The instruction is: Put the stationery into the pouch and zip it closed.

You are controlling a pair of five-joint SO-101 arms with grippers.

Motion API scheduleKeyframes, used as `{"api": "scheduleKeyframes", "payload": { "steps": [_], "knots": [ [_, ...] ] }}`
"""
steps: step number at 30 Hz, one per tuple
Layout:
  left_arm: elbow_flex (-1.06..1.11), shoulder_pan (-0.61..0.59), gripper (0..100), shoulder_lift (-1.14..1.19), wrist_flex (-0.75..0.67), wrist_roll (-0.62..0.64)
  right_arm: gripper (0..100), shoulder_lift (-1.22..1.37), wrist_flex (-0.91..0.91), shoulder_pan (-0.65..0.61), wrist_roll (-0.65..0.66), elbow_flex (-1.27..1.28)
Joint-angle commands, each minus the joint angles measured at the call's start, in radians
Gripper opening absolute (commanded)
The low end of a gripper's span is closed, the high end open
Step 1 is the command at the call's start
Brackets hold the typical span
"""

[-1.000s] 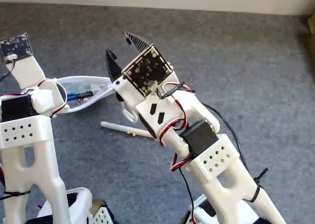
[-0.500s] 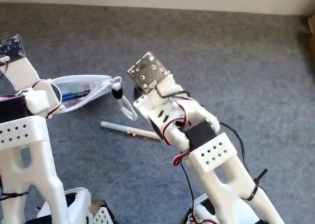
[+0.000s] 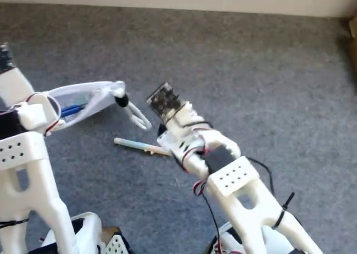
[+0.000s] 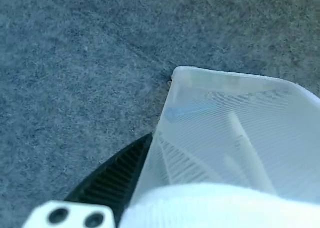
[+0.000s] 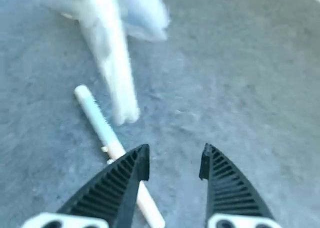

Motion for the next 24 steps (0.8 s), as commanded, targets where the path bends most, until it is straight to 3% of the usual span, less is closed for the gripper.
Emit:
{"api": "scheduleKeyframes", "payload": {
  "steps": [1, 11, 24],
  "knots": [
    [-0.013, -0.079, 1, 0.021, -0.008, -0.005, 16.3, -0.028, -0.143, -0.088, 0.011, 0.068],
    [-0.016, -0.079, 1, 0.021, -0.011, -0.005, 16.3, 0.005, -0.278, -0.122, 0.006, 0.148],
    [-0.015, -0.079, 1, 0.021, -0.011, -0.005, 16.3, 0.489, -0.311, -0.127, 0.012, -0.054]
  ]
}}
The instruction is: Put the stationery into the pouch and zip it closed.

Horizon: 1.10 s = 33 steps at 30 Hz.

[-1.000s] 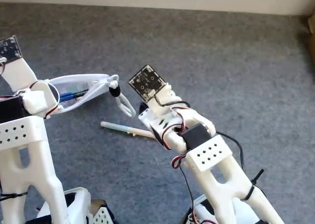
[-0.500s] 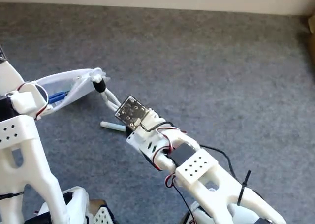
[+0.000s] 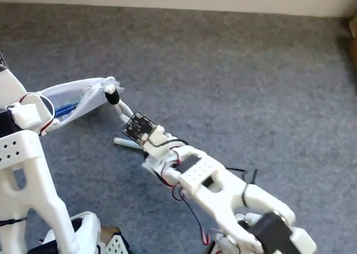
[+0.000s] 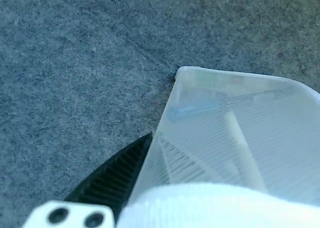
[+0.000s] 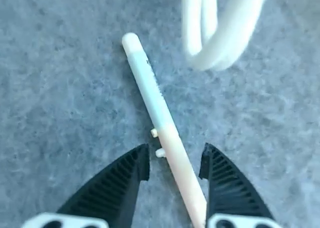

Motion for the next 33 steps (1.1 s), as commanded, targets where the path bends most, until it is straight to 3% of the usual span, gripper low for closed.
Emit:
{"api": "scheduleKeyframes", "payload": {
  "steps": [1, 6, 10, 17, 28, 33],
  "knots": [
    [-0.007, -0.031, 1, 0.021, -0.011, -0.006, 16.3, 0.065, -0.022, -0.01, 0.012, -0.111],
    [-0.005, -0.031, 1, 0.022, -0.011, -0.006, 15.9, 0.194, -0.018, 0.013, 0.02, -0.191],
    [-0.004, -0.031, 1, 0.022, -0.011, -0.006, 14.3, 0.257, 0.122, 0.045, 0.192, -0.259],
    [-0.007, -0.031, 1, 0.022, -0.011, -0.006, 0.3, 0.266, 0.367, 0.114, 0.377, -0.355],
    [-0.008, -0.031, 1, 0.022, -0.011, -0.006, 1.0, 0.263, 0.674, 0.197, 0.649, -0.389],
    [-0.008, -0.031, 1, 0.022, -0.011, -0.006, 6.4, 0.263, 0.928, 0.199, 0.664, -0.558]
  ]
}}
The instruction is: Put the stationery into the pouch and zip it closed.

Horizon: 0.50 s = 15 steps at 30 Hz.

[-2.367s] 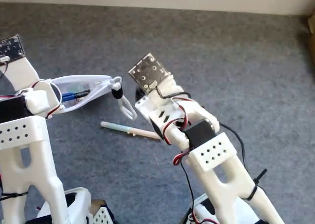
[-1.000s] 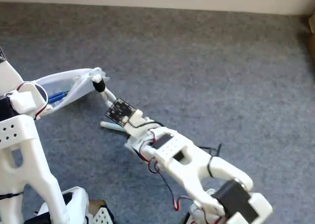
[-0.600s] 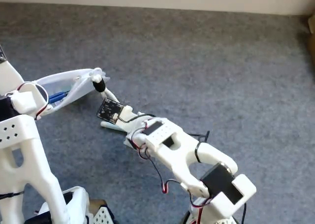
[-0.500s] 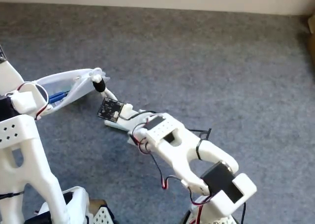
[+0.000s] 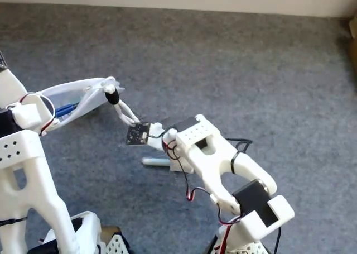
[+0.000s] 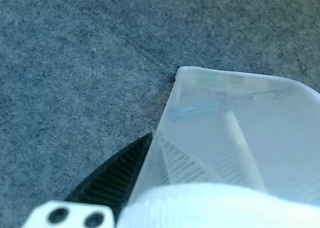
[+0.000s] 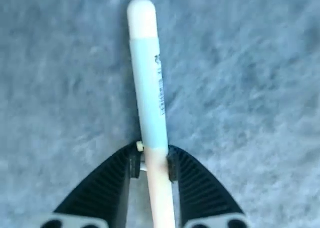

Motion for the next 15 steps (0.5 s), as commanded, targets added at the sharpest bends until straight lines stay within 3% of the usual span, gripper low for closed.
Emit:
{"api": "scheduleKeyframes", "payload": {
  "steps": [1, 4, 15],
  "knots": [
    [-0.008, -0.031, 1, 0.022, -0.011, -0.006, 9.0, -0.007, 0.16, 0.016, 0.017, -0.14],
    [-0.008, -0.031, 1, 0.022, -0.011, -0.006, 14.3, -0.005, 0.173, 0.013, 0.017, -0.168],
    [-0.007, -0.031, 1, 0.022, -0.012, -0.006, 14.6, -0.007, 0.174, -0.088, 0.003, -0.166]
  ]
}}
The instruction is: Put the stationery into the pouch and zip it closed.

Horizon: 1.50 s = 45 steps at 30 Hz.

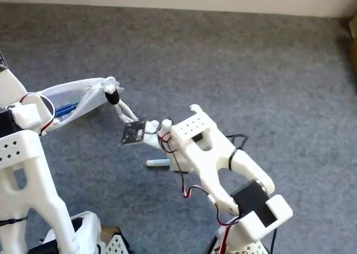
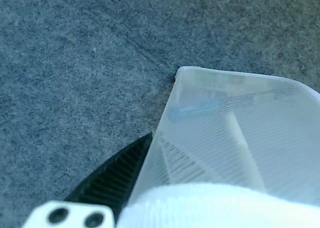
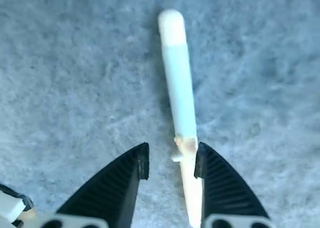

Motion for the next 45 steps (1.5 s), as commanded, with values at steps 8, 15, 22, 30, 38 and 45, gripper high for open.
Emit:
{"api": "scheduleKeyframes", "payload": {
  "steps": [8, 15, 22, 30, 38, 45],
  "knots": [
    [-0.008, -0.031, 1, 0.022, -0.012, -0.006, 14.6, -0.005, -0.156, -0.136, -0.129, 0.018],
    [-0.001, -0.031, 1, 0.024, -0.034, -0.008, 14.6, -0.004, -0.257, -0.185, -0.132, 0.082],
    [-0.001, -0.031, 1, 0.024, -0.034, -0.008, 14.6, 0.001, -0.259, -0.217, -0.133, 0.082],
    [-0.001, -0.031, 1, 0.024, -0.032, -0.008, 6.3, 0.002, -0.298, -0.219, -0.127, 0.122],
    [-0.001, -0.031, 1, 0.024, -0.029, -0.008, 0.5, -0.065, -0.278, -0.217, -0.126, 0.154],
    [0.001, -0.031, 1, 0.024, -0.026, -0.008, 0.5, -0.298, -0.147, -0.211, -0.132, 0.163]
  ]
}}
